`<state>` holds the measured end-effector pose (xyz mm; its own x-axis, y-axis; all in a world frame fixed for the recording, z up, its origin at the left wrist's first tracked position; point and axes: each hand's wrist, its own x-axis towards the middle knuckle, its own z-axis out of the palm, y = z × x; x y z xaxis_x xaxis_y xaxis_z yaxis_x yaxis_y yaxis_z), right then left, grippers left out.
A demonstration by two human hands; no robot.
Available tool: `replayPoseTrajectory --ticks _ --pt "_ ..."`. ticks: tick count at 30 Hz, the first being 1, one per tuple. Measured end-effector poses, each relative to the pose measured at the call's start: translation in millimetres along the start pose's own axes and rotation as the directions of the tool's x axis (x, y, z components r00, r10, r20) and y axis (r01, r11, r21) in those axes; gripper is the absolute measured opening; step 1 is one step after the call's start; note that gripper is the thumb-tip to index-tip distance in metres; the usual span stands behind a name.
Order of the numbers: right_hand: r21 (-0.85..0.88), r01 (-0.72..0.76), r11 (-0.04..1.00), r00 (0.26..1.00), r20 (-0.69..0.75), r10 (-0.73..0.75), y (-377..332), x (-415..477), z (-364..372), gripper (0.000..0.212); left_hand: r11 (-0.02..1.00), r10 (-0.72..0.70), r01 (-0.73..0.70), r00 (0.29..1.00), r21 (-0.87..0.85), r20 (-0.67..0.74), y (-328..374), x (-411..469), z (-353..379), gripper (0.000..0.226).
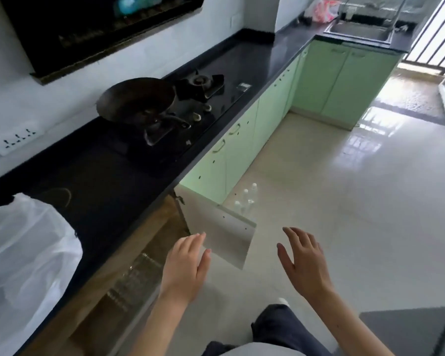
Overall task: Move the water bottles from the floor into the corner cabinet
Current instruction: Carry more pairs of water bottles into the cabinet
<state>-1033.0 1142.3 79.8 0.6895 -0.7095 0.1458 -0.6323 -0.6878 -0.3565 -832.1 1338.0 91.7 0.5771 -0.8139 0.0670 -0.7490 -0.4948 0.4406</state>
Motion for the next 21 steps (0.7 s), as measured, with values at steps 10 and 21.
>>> replayPoseTrajectory --ticks 10,21 --pt "0.060 -0.121 0.991 0.990 -0.068 0.125 139.3 117.7 -30.4 0.055 0.989 0.150 -0.150 0.988 0.005 0.027 127.2 178.7 73.1 0.051" --pt "0.051 0.001 0.999 1.000 -0.005 0.000 266.3 277.0 -70.1 0.054 0.995 0.098 -0.098 0.995 0.007 -0.030 226.0 324.5 123.5 0.046"
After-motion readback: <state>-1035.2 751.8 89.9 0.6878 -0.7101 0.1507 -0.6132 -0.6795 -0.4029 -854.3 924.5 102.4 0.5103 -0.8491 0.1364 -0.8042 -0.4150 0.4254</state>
